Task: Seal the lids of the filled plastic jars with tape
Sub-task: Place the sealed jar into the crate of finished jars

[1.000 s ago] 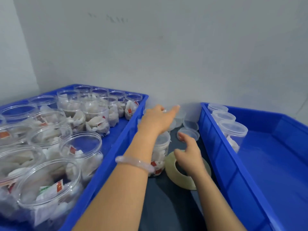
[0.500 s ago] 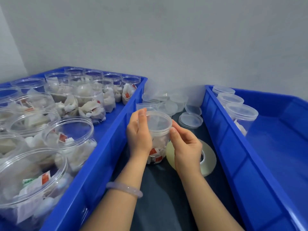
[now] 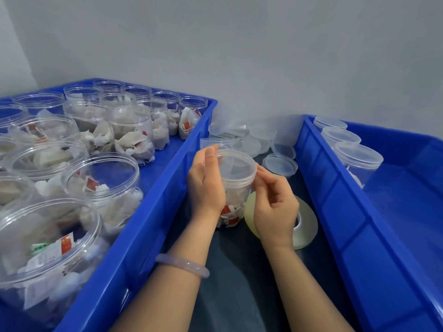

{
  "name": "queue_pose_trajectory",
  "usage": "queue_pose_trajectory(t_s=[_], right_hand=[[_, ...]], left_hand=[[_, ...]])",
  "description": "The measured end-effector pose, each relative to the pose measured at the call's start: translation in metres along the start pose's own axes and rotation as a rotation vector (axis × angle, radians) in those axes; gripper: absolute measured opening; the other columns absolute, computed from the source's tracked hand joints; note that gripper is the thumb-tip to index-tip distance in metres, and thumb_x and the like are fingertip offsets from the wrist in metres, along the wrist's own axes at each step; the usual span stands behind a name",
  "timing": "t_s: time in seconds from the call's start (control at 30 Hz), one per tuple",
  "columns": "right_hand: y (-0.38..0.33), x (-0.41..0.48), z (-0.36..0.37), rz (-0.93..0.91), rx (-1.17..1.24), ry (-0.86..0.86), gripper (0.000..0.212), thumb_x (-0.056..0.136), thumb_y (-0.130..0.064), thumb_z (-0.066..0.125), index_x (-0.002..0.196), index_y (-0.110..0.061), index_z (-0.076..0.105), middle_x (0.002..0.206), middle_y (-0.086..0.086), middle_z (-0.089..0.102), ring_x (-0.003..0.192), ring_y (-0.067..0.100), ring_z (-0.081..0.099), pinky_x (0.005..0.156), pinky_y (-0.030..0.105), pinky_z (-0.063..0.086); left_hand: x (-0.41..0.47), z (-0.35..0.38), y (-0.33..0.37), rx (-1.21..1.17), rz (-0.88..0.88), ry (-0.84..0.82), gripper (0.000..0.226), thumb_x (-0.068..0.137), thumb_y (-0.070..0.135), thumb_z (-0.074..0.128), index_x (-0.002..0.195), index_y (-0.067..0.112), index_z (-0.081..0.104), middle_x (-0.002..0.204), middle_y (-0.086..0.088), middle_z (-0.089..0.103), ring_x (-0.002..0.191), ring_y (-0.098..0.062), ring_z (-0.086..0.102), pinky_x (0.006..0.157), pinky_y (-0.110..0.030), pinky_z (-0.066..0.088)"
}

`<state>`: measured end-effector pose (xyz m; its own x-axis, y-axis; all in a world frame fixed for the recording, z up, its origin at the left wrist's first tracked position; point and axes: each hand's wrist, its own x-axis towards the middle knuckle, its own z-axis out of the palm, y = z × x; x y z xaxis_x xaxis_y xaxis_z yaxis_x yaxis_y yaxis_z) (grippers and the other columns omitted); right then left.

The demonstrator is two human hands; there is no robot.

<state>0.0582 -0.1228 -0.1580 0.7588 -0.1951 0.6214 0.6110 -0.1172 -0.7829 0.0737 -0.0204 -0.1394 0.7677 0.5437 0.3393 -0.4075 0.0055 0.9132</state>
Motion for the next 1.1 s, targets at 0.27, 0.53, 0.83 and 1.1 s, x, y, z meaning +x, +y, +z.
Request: queue_pose_trajectory(t_s=[0.27,0.53,0.83,1.1], right_hand=[[0.004,-0.003,-0.006,-0.082,-0.132,-0.104,0.017,0.091,-0.012,0.039,0.084,-0.026,0.045,0.113,-0.019,0.058,0.103,0.003,0.058,0.087,0.028,0.048],[0.003,-0.003,-0.011,0.017,0.057,-0.137,0.011,0.085,-0.025,0.048,0.082,-0.015,0.051,0.109,-0.006,0.063,0.103,0.008,0.061,0.087,0.032,0.050],[-0.003,0.011,-0.023,0.243,0.218,-0.171,0.004,0.088,0.009,0.056,0.084,0.008,0.055,0.104,0.006,0.069,0.096,0.011,0.067,0.082,0.023,0.054],[0.004,0.015,-0.033,0.335,0.352,-0.225,0.011,0.085,0.007,0.055,0.089,-0.001,0.063,0.113,0.018,0.065,0.110,0.033,0.061,0.092,0.038,0.052]], left_hand=[[0.001,0.000,0.001,0.018,0.005,-0.017,0.046,0.088,0.048,0.031,0.110,0.021,0.063,0.096,0.017,0.064,0.100,-0.006,0.064,0.087,-0.024,0.049],[0.001,0.000,0.000,0.019,0.007,-0.030,0.042,0.089,0.047,0.032,0.106,0.024,0.062,0.091,0.020,0.063,0.090,0.009,0.061,0.083,-0.022,0.048],[0.001,-0.001,0.001,0.011,0.005,-0.036,0.040,0.088,0.045,0.032,0.104,0.024,0.062,0.094,0.017,0.064,0.092,0.003,0.063,0.082,-0.018,0.047],[0.001,-0.002,0.003,0.013,0.009,-0.062,0.036,0.089,0.044,0.031,0.097,0.029,0.062,0.093,0.013,0.067,0.089,0.001,0.064,0.079,-0.018,0.048]])
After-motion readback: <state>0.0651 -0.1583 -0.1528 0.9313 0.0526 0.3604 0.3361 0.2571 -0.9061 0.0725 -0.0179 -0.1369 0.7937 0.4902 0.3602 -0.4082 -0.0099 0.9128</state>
